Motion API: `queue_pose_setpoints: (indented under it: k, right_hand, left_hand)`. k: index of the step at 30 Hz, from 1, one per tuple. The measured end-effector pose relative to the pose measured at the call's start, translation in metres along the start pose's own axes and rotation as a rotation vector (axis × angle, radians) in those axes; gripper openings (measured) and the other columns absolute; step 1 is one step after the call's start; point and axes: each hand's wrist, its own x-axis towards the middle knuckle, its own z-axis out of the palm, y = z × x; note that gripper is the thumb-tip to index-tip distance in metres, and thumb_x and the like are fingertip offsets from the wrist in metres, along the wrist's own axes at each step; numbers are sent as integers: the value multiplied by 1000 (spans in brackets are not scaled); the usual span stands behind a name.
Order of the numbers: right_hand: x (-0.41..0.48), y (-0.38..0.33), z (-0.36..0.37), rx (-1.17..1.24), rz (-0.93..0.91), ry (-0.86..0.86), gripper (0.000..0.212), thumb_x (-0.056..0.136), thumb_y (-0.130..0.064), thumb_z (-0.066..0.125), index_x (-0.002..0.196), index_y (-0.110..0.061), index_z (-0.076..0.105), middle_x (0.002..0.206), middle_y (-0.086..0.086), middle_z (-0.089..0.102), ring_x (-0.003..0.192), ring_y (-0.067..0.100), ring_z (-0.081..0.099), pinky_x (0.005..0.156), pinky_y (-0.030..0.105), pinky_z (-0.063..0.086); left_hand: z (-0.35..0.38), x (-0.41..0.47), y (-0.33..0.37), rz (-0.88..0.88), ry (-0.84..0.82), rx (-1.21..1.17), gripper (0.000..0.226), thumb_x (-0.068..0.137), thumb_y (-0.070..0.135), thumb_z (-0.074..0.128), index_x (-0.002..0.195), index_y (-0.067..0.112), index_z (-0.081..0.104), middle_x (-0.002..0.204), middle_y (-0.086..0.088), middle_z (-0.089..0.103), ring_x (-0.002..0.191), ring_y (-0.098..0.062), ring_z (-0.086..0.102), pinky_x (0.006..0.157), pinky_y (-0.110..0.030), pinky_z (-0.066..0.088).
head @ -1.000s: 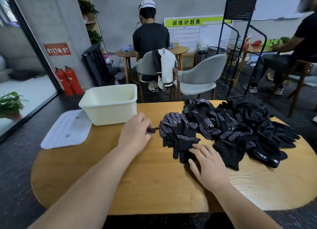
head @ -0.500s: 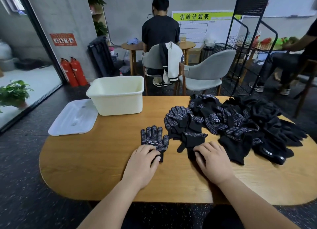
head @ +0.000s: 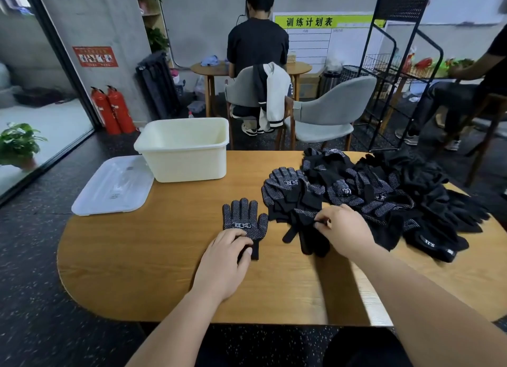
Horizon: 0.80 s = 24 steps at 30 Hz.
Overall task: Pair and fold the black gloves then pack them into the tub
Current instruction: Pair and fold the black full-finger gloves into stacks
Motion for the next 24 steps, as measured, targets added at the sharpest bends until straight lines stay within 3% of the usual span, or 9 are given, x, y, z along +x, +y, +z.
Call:
queue_pose_setpoints:
  k: [4, 8, 11, 14, 16, 18, 21, 24]
  right_hand:
    - [24, 8, -44, 121, 137, 232, 12, 94, -31, 73, 106, -28, 77, 97, 1, 76, 94, 31, 69, 79, 39, 56]
    - [42, 21, -89, -18, 211, 610, 19, 100, -24, 62, 112, -18, 75, 106, 11, 67, 103, 41, 55, 85, 47, 49]
    - [42, 27, -93, -156, 278, 638, 24, 96, -22, 61, 117, -17, 73, 116, 11, 61, 111, 40, 47, 91, 50, 41]
    - [36, 20, -70, -243, 160, 491, 31, 92, -21, 63, 121, -18, 74, 124, 6, 63, 119, 37, 46, 96, 49, 42]
    - [31, 10, -47, -242, 16, 260, 34, 97, -26, 57, 129, -25, 71, 135, -2, 63, 129, 30, 45, 102, 47, 41]
    - [27, 0, -22, -264, -54, 12, 40, 104, -35, 49, 143, -33, 61, 156, -6, 50, 145, 26, 35, 114, 47, 33]
    - [27, -10, 5, -258, -20, -244, 49, 110, -47, 36, 159, -38, 40, 173, -8, 19, 160, 28, 10, 126, 47, 17]
    - [31, -10, 16, -243, 9, -336, 53, 112, -47, 31, 162, -32, 33, 174, -10, 17, 161, 26, 4, 128, 46, 13]
  left_hand:
    - [1, 0, 0, 11, 5, 10, 28, 107, 39, 51, 127, 32, 68, 136, 20, 50, 131, -4, 44, 112, -31, 43]
    - [2, 0, -1, 14, 0, 14, 28, 106, 38, 51, 128, 33, 68, 136, 20, 49, 133, -4, 43, 114, -34, 43]
    - [3, 0, 0, 12, 5, 29, 27, 106, 38, 52, 128, 33, 67, 136, 19, 49, 133, -5, 44, 115, -35, 43]
    - [4, 0, 1, 11, 9, 41, 27, 106, 37, 51, 128, 32, 66, 135, 19, 48, 132, -5, 44, 115, -35, 42]
    - [3, 0, 1, 5, 7, 50, 28, 107, 37, 50, 129, 32, 65, 137, 18, 47, 132, -6, 44, 116, -35, 41]
    - [3, 0, 2, -1, 2, 58, 29, 108, 37, 48, 132, 32, 64, 140, 18, 47, 135, -6, 43, 118, -34, 39]
    - [2, 0, 2, -9, -8, 60, 32, 109, 39, 45, 135, 32, 63, 144, 17, 46, 138, -6, 41, 121, -34, 36]
    - [2, 1, 1, -8, -16, 65, 34, 108, 42, 45, 136, 32, 61, 144, 17, 44, 139, -6, 39, 121, -34, 35]
